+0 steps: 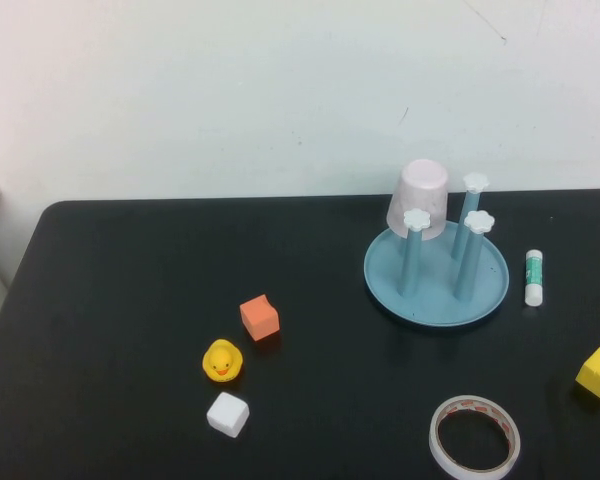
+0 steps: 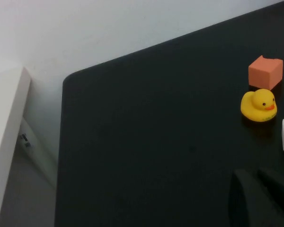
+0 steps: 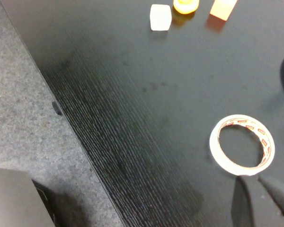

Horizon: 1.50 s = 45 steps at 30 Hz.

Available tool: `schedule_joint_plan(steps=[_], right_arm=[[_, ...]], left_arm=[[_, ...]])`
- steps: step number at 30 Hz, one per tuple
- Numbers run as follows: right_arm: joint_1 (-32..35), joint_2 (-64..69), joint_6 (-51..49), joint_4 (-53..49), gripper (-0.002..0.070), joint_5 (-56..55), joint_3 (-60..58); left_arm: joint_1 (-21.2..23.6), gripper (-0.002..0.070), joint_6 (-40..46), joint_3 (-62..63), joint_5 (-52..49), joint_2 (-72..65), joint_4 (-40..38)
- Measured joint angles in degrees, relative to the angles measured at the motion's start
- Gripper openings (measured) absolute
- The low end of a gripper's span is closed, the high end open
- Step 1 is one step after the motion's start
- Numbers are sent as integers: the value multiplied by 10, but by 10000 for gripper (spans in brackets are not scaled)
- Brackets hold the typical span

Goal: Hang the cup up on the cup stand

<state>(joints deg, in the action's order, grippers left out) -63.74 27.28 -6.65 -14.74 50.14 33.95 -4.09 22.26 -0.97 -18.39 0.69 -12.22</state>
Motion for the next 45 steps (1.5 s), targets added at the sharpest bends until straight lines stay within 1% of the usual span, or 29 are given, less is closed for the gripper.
schedule_joint_plan(steps=[3, 6, 11, 20, 23, 24, 25, 26, 28, 32, 45], right_arm=[[0, 0, 0, 0, -1, 0, 0], [0, 0, 0, 0, -1, 0, 0], [0, 0, 0, 0, -1, 0, 0], [0, 0, 0, 0, -1, 0, 0], [0, 0, 0, 0, -1, 0, 0], [0, 0, 0, 0, -1, 0, 0], [0, 0, 0, 0, -1, 0, 0], [0, 0, 0, 0, -1, 0, 0], [0, 0, 0, 0, -1, 0, 0], [0, 0, 0, 0, -1, 0, 0], [0, -2, 1, 0, -1, 0, 0]], left_arm=[[0, -1, -8, 0, 0, 0, -2], [0, -1, -34, 0, 0, 0, 0], [0, -1, -90, 0, 0, 0, 36], [0, -1, -113, 0, 0, 0, 60], [0, -1, -145, 0, 0, 0, 68], [0, -1, -166, 0, 0, 0, 73], [0, -1, -206, 0, 0, 0, 79], [0, -1, -223, 0, 0, 0, 81], [0, -1, -238, 0, 0, 0, 89], [0, -1, -244, 0, 0, 0, 122], [0, -1, -243, 0, 0, 0, 126]])
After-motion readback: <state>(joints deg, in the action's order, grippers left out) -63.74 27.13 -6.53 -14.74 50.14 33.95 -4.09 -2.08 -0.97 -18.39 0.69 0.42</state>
